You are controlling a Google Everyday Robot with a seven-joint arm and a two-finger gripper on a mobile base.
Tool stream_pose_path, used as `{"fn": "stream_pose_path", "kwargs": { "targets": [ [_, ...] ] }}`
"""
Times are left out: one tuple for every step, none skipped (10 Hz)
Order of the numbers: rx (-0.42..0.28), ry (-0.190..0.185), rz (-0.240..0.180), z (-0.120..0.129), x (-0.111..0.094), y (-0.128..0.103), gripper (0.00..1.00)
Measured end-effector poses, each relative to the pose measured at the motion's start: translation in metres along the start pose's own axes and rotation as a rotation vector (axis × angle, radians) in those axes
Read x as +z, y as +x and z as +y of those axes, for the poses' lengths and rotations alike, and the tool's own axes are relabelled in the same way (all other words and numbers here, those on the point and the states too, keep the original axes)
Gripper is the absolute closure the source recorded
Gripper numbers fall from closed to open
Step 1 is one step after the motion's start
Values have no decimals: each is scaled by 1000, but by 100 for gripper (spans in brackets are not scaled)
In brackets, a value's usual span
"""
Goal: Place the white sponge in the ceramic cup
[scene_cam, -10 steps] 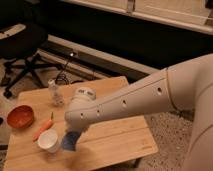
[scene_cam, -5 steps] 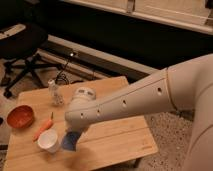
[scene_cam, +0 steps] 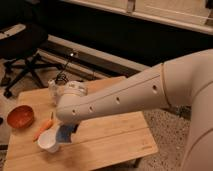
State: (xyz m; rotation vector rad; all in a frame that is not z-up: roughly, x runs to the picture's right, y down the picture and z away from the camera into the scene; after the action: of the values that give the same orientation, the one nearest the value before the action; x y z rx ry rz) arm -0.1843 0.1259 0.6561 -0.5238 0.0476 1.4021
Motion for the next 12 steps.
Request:
{"fn": "stream_pose_path", "kwargs": {
  "targets": [
    [-71, -3, -33, 11, -8, -14, 100],
    [-119, -4, -54, 16, -12, -22, 100],
    [-163, -10, -82, 22, -16, -29, 100],
    [-200, -20, -115, 26, -19, -33, 100],
    [-222, -30, -135, 28, -18, -33, 100],
    [-249, -46, -153, 33, -16, -32, 100],
    [-282, -70, -162, 39, -11, -28, 100],
    [-308, -87, -167, 43, -7, -24, 100],
    [-325, -101, -169, 46, -3, -21, 100],
    [-343, -122, -167, 50, 2, -18, 100],
    [-359, -148, -164, 55, 8, -13, 100],
    [-368, -163, -160, 58, 11, -11, 100]
  ]
}}
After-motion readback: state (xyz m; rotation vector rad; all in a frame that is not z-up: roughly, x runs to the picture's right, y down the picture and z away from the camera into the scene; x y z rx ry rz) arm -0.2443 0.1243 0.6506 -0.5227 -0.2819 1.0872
